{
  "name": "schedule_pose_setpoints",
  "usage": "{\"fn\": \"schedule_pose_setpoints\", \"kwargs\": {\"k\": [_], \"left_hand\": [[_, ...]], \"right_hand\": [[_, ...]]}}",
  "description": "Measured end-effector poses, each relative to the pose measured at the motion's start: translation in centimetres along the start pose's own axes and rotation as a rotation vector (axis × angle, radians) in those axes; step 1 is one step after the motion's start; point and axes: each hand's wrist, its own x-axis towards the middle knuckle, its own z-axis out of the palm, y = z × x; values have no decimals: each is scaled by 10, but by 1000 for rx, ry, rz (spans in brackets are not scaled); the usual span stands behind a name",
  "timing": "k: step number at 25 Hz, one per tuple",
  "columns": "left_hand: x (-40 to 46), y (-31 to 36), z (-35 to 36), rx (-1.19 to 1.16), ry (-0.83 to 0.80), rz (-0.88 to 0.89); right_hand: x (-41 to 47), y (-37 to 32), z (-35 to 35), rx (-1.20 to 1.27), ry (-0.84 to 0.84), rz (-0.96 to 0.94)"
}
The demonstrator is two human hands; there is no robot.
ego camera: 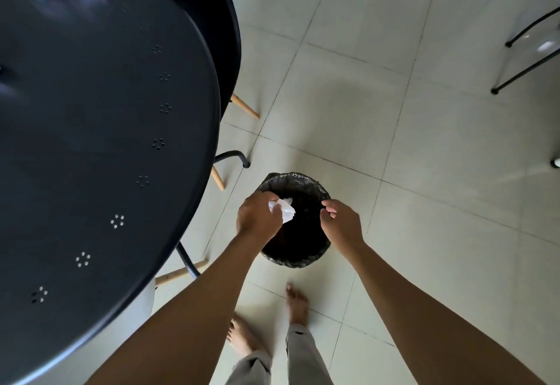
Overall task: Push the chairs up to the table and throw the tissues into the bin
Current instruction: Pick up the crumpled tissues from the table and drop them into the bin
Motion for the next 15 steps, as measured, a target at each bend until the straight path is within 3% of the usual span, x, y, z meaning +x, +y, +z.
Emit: {"fn": "schedule_pose_setpoints", "kwargs": {"k": [8,15], "left_hand": [[-32,13,-34,51,-132,97],[-80,48,-107,2,84,118]], "right_hand": [[-34,-35,-42,-26,95,-90],[-63,-114,-74,-77,105,-291]]}}
